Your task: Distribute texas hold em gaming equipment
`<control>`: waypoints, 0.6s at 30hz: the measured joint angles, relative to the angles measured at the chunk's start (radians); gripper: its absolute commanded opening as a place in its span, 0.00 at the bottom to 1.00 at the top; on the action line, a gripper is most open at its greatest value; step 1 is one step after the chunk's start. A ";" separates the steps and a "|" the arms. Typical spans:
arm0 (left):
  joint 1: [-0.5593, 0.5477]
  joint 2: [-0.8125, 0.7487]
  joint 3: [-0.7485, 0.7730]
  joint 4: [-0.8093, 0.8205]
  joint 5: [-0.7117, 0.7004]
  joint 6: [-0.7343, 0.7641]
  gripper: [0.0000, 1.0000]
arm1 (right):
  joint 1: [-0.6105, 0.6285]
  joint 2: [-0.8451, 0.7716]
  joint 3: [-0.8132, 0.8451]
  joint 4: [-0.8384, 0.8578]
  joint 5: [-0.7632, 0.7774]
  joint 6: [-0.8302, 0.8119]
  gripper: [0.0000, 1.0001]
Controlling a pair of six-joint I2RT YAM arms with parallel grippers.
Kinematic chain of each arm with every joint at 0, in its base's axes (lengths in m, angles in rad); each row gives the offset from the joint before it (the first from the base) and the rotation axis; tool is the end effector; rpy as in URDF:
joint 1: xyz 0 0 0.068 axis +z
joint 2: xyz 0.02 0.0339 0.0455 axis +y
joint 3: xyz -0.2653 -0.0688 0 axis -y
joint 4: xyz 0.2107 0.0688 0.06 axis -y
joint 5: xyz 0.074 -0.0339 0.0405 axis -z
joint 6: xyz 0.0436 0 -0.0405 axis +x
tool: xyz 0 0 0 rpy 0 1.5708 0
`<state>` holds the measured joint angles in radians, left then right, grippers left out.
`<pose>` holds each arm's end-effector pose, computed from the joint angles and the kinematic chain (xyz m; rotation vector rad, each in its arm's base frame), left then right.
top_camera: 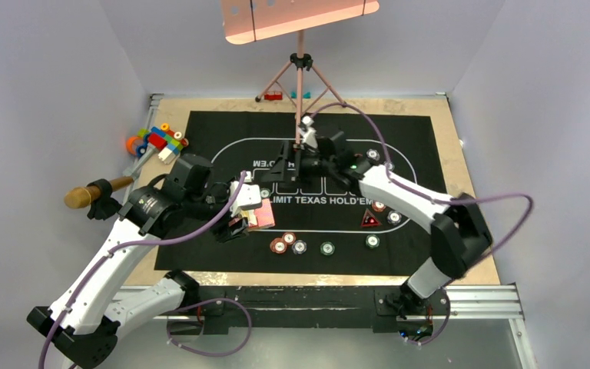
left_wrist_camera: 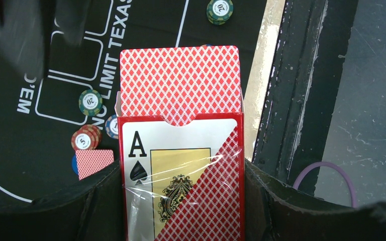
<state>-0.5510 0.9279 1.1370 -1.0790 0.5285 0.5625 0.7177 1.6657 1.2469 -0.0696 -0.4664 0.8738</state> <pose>0.0964 -0.0850 0.3429 1.4502 1.8866 -0.6357 0.2596 0.2527 0.2937 -0.1493 2.3383 1.3815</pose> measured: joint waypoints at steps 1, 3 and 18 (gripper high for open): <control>0.000 0.000 0.000 0.000 0.000 0.000 0.07 | -0.016 -0.050 -0.046 -0.001 -0.005 -0.001 0.88; 0.000 0.000 0.000 0.000 0.000 0.000 0.07 | -0.048 -0.147 -0.127 0.000 -0.021 0.001 0.89; 0.000 0.003 0.000 0.018 0.000 -0.002 0.05 | 0.005 -0.353 -0.311 0.238 -0.175 0.117 0.94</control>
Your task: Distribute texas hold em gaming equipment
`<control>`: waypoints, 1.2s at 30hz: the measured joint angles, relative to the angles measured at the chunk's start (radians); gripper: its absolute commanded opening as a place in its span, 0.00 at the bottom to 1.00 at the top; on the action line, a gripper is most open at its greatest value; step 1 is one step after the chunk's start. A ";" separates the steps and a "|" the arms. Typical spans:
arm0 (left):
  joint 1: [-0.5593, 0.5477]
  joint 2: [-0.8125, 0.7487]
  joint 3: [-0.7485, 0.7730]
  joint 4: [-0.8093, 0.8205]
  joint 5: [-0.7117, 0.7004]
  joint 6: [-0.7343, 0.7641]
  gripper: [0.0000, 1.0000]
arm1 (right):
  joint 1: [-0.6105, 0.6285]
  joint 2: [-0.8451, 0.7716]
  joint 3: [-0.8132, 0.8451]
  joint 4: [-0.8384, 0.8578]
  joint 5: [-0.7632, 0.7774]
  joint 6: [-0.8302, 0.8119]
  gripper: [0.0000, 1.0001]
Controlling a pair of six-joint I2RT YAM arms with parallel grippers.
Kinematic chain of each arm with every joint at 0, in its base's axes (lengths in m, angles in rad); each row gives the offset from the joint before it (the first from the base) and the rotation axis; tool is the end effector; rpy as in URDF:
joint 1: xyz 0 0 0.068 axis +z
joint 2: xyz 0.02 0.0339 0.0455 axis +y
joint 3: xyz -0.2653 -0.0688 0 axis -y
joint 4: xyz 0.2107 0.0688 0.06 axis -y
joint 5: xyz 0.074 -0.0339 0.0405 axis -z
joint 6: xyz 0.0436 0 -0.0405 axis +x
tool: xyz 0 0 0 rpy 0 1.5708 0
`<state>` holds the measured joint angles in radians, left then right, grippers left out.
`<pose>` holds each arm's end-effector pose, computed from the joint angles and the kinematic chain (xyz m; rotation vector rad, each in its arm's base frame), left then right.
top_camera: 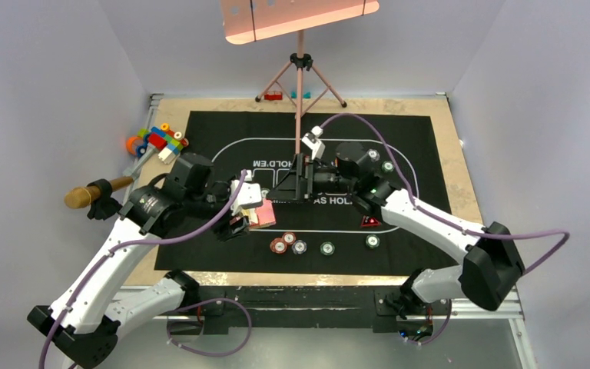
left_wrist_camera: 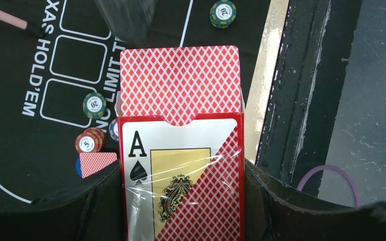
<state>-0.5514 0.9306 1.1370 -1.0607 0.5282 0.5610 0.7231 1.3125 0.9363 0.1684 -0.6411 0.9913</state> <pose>0.0982 -0.0862 0.3440 1.4449 1.8729 -0.6322 0.1903 0.2027 0.3259 -0.2735 2.1089 1.7054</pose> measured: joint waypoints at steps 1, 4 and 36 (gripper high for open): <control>0.000 0.002 0.000 0.001 0.000 0.000 0.05 | 0.013 0.016 0.009 0.005 -0.006 0.000 0.94; 0.000 0.005 0.000 0.003 0.000 0.000 0.04 | 0.042 0.059 0.021 0.025 -0.012 0.006 0.95; 0.000 0.036 0.023 0.025 0.000 -0.002 0.00 | 0.071 0.090 -0.039 0.151 -0.088 0.098 0.44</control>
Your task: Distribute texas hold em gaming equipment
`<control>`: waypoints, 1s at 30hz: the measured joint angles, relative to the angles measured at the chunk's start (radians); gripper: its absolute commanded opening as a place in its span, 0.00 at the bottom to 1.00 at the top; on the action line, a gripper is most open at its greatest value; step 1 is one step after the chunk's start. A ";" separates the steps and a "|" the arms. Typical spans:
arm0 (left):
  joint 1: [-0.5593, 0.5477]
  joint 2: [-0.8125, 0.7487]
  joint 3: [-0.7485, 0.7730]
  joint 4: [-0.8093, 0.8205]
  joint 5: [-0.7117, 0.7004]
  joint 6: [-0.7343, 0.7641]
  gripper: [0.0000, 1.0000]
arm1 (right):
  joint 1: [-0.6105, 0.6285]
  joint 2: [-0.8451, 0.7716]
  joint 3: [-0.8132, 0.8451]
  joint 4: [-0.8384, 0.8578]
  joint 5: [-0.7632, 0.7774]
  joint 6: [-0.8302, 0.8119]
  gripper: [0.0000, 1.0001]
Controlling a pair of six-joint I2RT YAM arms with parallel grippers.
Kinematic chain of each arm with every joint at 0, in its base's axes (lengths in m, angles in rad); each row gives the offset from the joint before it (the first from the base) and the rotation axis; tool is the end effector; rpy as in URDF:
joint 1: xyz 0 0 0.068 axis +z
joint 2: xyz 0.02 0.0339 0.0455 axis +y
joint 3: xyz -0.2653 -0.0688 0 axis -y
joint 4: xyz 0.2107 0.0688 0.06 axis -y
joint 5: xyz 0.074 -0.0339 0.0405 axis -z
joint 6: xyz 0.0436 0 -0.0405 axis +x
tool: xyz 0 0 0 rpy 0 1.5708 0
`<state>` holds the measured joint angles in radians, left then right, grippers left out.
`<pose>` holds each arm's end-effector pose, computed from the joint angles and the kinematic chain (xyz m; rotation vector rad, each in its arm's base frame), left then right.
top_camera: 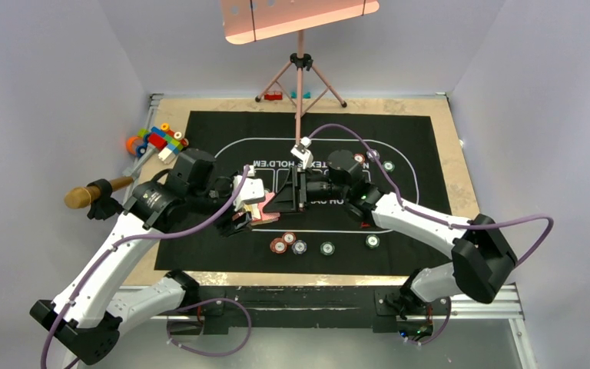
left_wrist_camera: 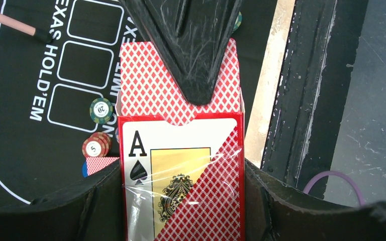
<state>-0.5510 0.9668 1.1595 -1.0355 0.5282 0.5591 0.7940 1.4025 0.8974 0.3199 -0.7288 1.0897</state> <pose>0.1069 -0.0915 0.3477 1.4397 1.8638 -0.6299 0.1852 0.2298 0.3060 -0.3466 2.1644 1.8716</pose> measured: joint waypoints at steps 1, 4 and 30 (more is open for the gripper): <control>0.000 0.001 0.000 -0.001 0.000 0.000 0.00 | -0.004 -0.006 -0.005 0.003 -0.001 0.002 0.44; 0.000 0.002 0.000 -0.001 0.000 0.000 0.00 | -0.019 -0.025 -0.020 0.003 -0.002 0.003 0.45; 0.000 0.005 0.011 -0.001 0.000 0.000 0.00 | -0.138 -0.189 -0.087 -0.029 -0.024 0.034 0.00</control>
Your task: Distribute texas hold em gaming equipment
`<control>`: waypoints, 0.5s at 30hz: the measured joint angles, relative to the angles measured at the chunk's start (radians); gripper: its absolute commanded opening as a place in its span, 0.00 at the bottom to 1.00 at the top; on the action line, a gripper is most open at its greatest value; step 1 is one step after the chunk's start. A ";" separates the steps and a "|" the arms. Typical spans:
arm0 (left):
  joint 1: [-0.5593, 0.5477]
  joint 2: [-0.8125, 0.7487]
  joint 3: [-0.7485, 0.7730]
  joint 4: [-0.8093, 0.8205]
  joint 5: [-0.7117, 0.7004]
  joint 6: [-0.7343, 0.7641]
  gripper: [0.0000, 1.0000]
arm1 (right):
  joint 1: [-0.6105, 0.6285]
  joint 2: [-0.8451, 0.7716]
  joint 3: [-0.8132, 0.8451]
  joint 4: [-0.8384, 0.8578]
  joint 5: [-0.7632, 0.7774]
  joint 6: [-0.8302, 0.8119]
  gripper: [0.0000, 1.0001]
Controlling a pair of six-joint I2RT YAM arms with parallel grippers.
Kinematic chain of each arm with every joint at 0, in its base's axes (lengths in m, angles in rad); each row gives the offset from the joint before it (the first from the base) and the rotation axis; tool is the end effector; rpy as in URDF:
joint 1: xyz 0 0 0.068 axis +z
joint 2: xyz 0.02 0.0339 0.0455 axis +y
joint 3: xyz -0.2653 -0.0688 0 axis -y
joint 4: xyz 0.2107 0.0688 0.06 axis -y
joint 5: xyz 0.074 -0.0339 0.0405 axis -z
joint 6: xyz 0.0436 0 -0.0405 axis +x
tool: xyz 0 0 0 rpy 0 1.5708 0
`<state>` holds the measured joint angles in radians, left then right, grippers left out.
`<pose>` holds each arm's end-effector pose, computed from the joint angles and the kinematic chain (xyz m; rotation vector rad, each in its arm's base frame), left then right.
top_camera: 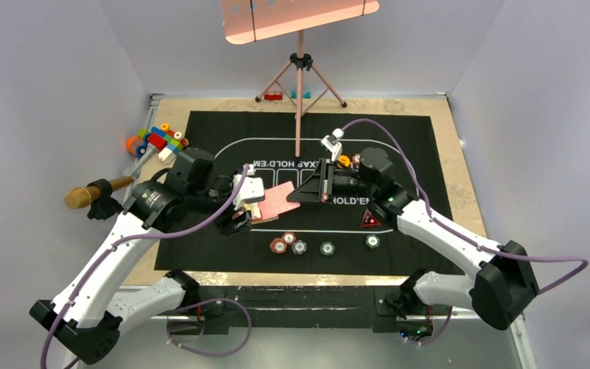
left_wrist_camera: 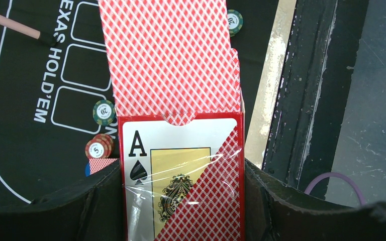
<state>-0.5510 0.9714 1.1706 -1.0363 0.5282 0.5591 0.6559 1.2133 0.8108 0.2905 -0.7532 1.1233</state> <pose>0.1076 -0.0919 0.3501 1.4381 1.8584 -0.6284 0.1797 0.1759 0.3229 -0.2204 2.0694 1.8510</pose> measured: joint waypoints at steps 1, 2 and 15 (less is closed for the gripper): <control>0.000 0.000 0.000 0.000 0.000 0.000 0.00 | -0.011 -0.012 0.000 -0.003 -0.002 0.004 0.00; 0.000 -0.001 0.000 0.000 0.000 0.000 0.00 | -0.021 -0.022 0.000 -0.006 -0.002 0.005 0.00; 0.000 -0.010 0.000 0.000 0.000 0.001 0.00 | -0.324 -0.022 0.046 -0.163 -0.053 -0.066 0.00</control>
<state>-0.5510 0.9619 1.1706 -1.0363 0.5282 0.5598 0.3321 1.1912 0.8570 0.1280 -0.8059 1.0576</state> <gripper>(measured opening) 0.706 0.007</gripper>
